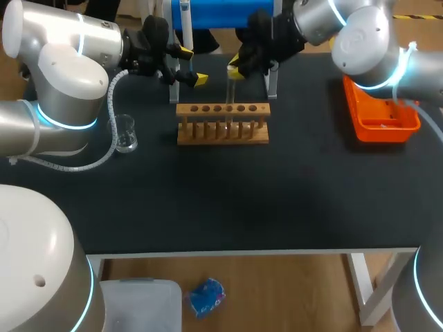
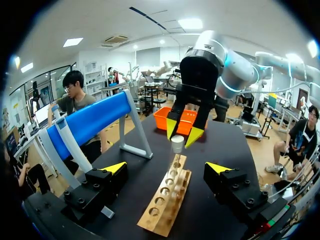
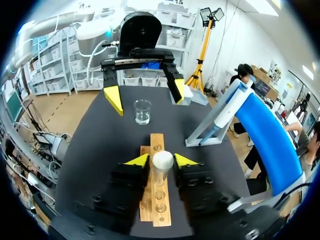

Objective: Invert the test tube, pick up the pipette, mount the tip to pipette, aspirate from beaker and dispense into the tube, eject the tip, return the pipette, and cap with the stopper.

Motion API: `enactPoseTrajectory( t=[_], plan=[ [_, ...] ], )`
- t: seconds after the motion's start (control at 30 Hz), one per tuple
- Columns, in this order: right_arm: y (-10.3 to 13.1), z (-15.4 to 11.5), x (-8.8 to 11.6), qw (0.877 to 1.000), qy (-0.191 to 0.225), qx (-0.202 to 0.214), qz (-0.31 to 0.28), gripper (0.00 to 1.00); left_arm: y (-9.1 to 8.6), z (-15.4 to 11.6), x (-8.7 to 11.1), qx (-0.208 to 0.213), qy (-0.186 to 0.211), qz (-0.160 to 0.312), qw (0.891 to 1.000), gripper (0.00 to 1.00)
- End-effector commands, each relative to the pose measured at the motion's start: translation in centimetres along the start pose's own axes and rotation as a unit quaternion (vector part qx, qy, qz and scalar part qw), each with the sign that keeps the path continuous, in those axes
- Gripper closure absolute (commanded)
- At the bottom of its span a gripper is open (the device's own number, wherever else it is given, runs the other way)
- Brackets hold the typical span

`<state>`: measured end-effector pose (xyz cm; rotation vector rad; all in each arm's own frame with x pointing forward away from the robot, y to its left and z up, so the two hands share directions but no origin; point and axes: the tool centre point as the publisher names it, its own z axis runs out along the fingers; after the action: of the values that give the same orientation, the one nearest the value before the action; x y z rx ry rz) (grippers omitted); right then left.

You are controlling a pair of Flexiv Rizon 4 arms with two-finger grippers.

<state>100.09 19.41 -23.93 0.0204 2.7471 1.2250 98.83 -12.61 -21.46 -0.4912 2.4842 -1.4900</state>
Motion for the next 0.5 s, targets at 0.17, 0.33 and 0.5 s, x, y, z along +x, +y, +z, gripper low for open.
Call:
enactPoseTrajectory(
  t=[0.17, 0.33, 0.5],
  plan=[
    [0.6, -1.2, -0.2, 1.000, -0.017, -0.018, -0.005, 0.00, -0.1, 0.0, -0.1, -0.002, 0.003, 0.000, 1.000, 0.00],
    [1.7, -2.2, -0.3, 0.998, -0.025, -0.064, 0.002, 0.00, -0.1, 0.0, -0.1, -0.002, 0.003, 0.000, 1.000, 0.00],
    [2.9, -3.1, -0.3, 0.992, -0.031, -0.118, 0.007, 0.00, -0.1, 0.0, -0.1, -0.002, 0.003, 0.000, 1.000, 0.00]
  ],
)
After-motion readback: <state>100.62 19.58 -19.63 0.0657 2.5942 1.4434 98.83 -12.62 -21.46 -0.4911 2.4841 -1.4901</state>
